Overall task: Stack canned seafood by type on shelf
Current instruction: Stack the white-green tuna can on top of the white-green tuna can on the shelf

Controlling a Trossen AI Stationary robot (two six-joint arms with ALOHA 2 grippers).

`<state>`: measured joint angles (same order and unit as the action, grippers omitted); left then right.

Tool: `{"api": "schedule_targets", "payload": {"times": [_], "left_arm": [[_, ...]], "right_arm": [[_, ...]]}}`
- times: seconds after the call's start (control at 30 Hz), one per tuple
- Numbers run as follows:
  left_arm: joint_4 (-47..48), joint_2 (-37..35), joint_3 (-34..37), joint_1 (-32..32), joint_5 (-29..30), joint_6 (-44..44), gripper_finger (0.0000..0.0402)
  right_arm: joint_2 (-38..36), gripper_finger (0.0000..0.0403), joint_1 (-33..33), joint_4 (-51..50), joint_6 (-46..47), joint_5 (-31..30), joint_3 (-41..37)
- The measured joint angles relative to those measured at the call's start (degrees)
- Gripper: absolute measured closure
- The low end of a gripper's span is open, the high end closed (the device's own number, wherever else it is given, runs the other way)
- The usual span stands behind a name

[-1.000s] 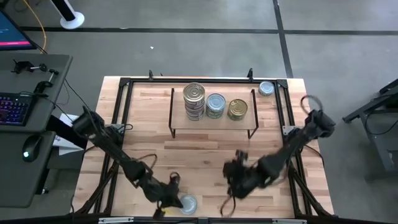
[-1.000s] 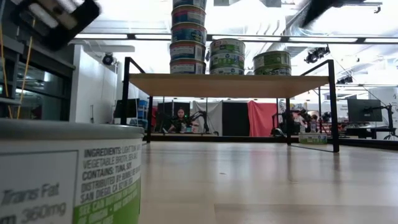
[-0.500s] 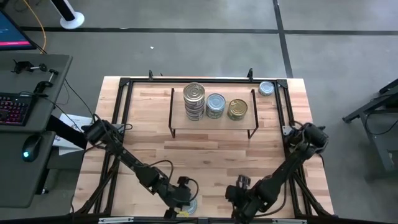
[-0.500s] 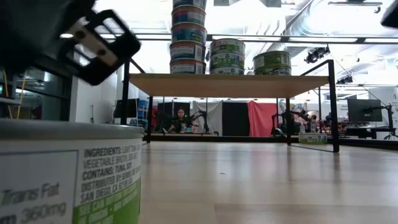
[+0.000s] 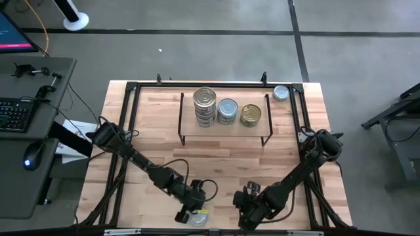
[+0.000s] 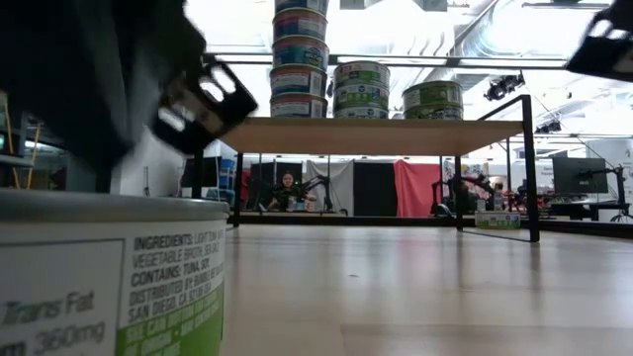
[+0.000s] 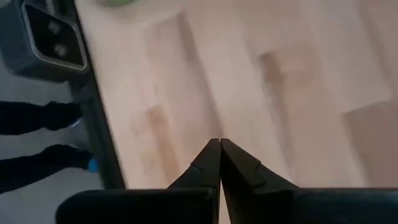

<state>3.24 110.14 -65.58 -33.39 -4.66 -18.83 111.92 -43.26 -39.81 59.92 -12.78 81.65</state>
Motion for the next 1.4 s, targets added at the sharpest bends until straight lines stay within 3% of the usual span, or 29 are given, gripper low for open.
{"api": "schedule_targets", "payload": {"times": [0.07,0.13,0.23,0.3,0.47,0.77,0.97,1.23,1.4], "left_arm": [[0.3,-1.7,0.0,-0.6,-0.3,1.0,0.0401],[0.6,-3.1,-0.2,-1.6,0.3,3.1,0.0401],[2.4,-3.2,-0.1,-3.4,2.2,5.0,0.0401],[3.5,-3.1,0.0,-4.4,3.3,5.5,0.0401],[2.4,-2.3,-0.1,-6.0,9.1,4.9,0.0401],[-0.5,1.0,-0.1,-5.3,9.8,3.2,0.0401],[-0.5,1.9,-0.2,-4.7,10.1,3.9,0.0401],[-2.8,3.1,-0.2,2.4,15.3,8.1,0.0402],[-5.0,3.8,-0.2,7.4,15.4,11.3,0.0402]], "right_arm": [[-0.2,0.0403,0.3,0.6,-1.3,-0.3,-0.2],[-0.3,0.0403,0.8,7.1,-3.5,4.3,-2.6],[-0.8,0.0403,1.4,25.9,-3.8,16.0,-10.8],[-1.4,0.0403,1.7,36.5,0.0,19.7,-16.6],[-6.1,0.0403,2.3,47.3,7.1,14.7,-25.1],[-16.8,0.0403,4.5,44.8,6.3,3.3,-30.1],[-21.7,0.0403,5.5,38.6,3.3,-0.3,-30.0],[-27.5,0.0403,5.9,27.6,2.6,-7.7,-30.0],[-28.9,0.0403,6.3,24.0,2.6,-10.9,-30.0]]}}
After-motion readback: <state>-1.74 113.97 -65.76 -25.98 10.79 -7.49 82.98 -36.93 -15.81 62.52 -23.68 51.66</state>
